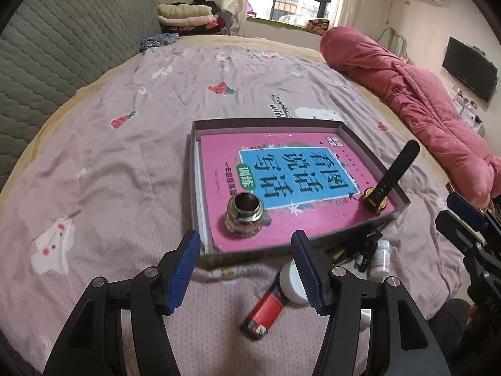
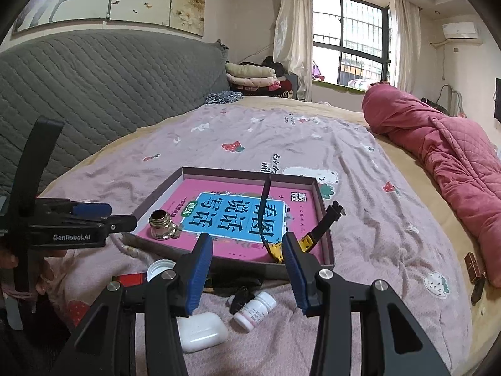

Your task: Organize rigid objects

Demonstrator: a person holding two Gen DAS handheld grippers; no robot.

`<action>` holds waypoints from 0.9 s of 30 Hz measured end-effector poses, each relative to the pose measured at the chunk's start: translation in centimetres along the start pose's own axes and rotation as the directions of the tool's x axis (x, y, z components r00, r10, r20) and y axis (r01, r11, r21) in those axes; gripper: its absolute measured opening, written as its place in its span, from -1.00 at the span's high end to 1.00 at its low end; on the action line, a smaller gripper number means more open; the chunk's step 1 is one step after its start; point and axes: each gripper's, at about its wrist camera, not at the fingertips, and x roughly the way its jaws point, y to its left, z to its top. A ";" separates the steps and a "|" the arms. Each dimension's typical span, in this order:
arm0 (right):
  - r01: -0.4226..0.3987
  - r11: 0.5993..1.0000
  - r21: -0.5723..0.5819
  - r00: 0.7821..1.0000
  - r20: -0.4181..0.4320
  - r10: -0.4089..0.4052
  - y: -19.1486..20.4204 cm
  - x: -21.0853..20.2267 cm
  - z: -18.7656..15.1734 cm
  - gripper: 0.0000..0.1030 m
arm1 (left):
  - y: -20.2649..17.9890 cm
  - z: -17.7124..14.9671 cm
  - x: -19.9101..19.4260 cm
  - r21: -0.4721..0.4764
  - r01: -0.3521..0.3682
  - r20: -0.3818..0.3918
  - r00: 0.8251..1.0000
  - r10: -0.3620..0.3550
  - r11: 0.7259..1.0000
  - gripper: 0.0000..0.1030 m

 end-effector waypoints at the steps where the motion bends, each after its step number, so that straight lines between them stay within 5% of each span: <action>1: -0.001 1.000 0.002 1.000 0.000 0.001 0.0 -0.1 -0.1 0.11 | 0.0 -0.2 -0.1 -0.008 0.001 -0.001 1.000 -0.001 1.000 -0.21; 8: -0.029 0.999 0.023 0.999 -0.016 0.029 0.0 -0.5 -0.9 0.08 | -0.6 -1.5 -1.3 -0.021 0.014 0.004 1.000 -0.014 1.000 -0.26; 12: -0.045 0.998 0.035 0.999 -0.024 0.046 0.0 -0.8 -1.2 -0.15 | -0.9 -2.0 -1.7 -0.008 0.014 0.001 1.000 -0.014 1.000 -0.30; 27: -0.084 0.996 0.030 0.996 -0.026 0.085 0.8 -1.9 -1.6 -0.16 | -1.7 -3.7 -3.1 0.024 -0.016 0.003 1.000 0.016 1.000 -0.40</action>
